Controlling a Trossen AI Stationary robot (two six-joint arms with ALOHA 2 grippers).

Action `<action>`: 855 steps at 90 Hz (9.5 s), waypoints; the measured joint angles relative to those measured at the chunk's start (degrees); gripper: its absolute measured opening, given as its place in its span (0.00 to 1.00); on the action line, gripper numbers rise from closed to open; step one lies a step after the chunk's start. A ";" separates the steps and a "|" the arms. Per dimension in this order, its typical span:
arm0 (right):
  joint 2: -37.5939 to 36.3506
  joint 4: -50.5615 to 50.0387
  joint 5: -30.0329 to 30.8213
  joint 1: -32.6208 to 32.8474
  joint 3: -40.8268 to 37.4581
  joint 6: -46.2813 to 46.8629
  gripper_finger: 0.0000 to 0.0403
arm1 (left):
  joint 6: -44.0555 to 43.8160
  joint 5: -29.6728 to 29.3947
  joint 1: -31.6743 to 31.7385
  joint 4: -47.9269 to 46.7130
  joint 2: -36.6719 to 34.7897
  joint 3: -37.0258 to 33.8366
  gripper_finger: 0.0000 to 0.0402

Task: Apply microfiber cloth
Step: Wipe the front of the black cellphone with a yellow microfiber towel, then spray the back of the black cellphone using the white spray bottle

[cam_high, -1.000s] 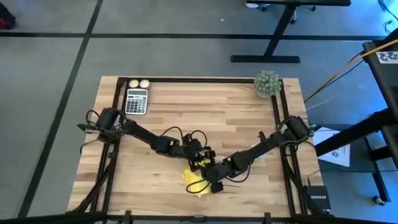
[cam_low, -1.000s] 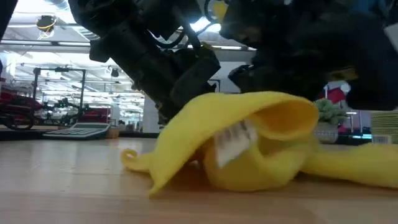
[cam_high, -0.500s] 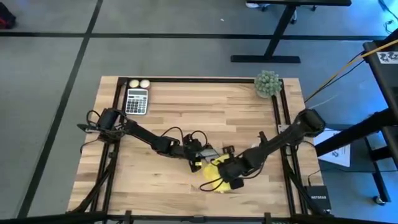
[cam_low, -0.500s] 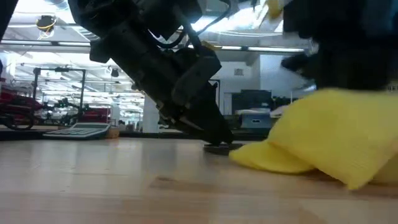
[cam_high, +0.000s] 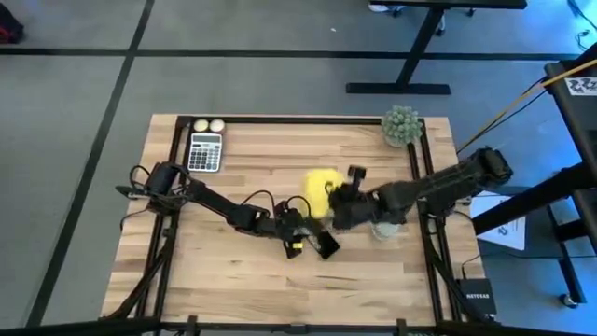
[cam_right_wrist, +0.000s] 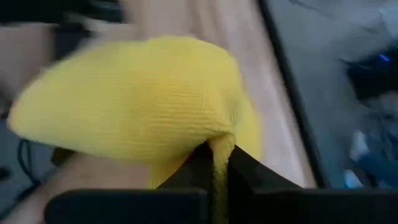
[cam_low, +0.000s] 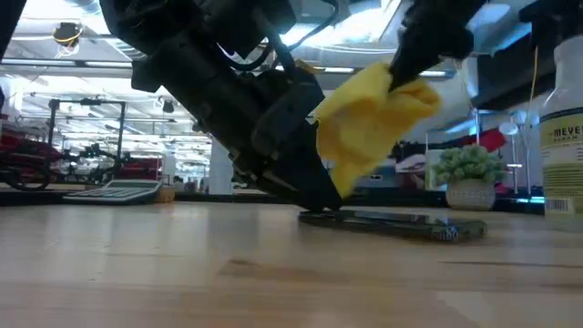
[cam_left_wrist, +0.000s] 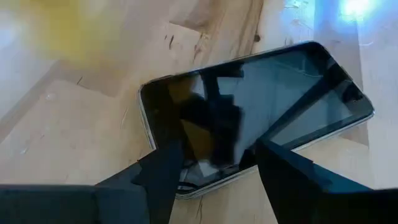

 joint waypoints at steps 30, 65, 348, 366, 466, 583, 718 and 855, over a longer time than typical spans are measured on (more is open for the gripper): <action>-1.26 -11.28 -18.94 -13.57 0.00 7.06 0.31 | 3.69 -0.30 -0.90 -6.73 -5.57 -0.47 0.48; -6.72 -8.78 -32.84 -12.66 -0.45 11.62 0.72 | 3.64 -7.68 -5.15 -13.67 -11.02 -0.27 0.48; 13.59 57.28 -47.62 -6.52 -19.37 17.77 0.06 | 3.67 -2.55 -1.93 -7.47 -6.12 -0.37 0.48; 13.70 57.90 -46.76 -6.50 -18.20 13.89 0.03 | -2.13 -2.32 -2.54 -16.76 -12.83 -0.31 0.48; 14.02 33.99 -16.20 3.24 2.78 -47.61 0.03 | -19.34 -0.06 -1.92 -44.41 -40.40 -0.02 0.48; 13.83 66.58 11.63 13.97 3.23 -101.03 0.03 | -17.40 36.64 11.62 -15.32 -39.85 0.04 0.47; 8.03 65.66 50.15 24.87 3.26 -57.39 0.64 | -7.26 32.58 19.62 -11.76 -42.76 -0.07 0.05; 0.05 -27.10 -19.66 51.07 -15.95 83.53 0.64 | -3.07 33.38 21.97 14.63 -13.14 -0.04 0.05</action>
